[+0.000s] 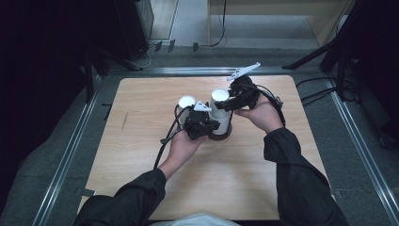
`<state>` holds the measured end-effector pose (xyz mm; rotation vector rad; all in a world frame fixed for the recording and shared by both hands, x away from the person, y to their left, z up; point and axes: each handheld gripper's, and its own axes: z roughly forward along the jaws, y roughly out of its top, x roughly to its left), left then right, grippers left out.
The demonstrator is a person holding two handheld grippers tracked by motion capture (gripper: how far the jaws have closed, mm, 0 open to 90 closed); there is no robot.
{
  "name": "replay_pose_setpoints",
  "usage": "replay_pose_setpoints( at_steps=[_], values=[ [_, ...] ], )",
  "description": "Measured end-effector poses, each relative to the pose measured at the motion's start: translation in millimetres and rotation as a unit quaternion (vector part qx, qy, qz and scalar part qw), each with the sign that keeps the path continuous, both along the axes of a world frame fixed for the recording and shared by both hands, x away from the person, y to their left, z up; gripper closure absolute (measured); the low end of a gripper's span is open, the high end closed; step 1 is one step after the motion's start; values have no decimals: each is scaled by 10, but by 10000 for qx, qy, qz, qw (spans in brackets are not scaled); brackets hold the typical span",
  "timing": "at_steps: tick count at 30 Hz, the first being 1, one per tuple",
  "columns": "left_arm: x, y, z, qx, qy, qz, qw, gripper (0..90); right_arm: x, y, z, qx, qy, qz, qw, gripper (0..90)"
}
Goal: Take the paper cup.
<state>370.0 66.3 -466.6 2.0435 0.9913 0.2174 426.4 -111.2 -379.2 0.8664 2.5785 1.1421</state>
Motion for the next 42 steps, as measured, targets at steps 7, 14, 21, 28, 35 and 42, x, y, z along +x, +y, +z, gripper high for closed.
replay_pose_setpoints(
  at_steps=[7,14,21,28,35,42],
  values=[
    [-3,-12,2,21,5,0,10000,832,-9,-9,74,0,46,-3,10000,341],
    [-6,-12,6,49,-26,-4,10000,832,-24,-14,167,-5,70,-34,10000,341],
    [5,-2,6,21,24,-29,10000,827,-48,-23,307,51,66,-30,10000,341],
    [6,-5,-4,-22,62,-54,10000,825,-79,-55,427,112,44,-7,9999,342],
    [10,0,-4,-75,87,-77,9999,808,-125,-85,560,98,15,11,10000,343],
    [12,4,-6,-95,110,-98,9998,803,-198,-119,724,140,-79,43,9999,344]
  ],
)
